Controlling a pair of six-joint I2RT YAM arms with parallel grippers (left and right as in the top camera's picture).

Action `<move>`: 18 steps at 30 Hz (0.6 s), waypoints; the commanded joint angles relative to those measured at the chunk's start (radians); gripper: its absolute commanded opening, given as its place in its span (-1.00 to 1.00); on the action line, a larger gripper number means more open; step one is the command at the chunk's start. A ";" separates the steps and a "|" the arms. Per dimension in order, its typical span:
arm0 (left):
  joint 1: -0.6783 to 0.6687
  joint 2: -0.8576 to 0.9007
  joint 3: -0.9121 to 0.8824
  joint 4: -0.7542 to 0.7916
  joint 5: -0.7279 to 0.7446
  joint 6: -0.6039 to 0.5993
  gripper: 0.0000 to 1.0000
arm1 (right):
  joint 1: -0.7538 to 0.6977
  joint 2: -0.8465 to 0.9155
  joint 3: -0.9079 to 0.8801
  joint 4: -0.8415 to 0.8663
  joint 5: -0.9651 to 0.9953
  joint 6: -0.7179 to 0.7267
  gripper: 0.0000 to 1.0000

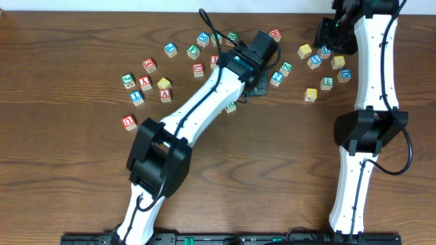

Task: Spell out CORL
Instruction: 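Lift the blue L block and carry it toward the row, then set the L block right of the R block and open the left gripper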

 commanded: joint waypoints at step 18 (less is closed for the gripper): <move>-0.006 0.150 -0.006 -0.012 -0.077 -0.174 -0.57 | -0.001 -0.023 -0.005 -0.015 -0.006 -0.023 0.29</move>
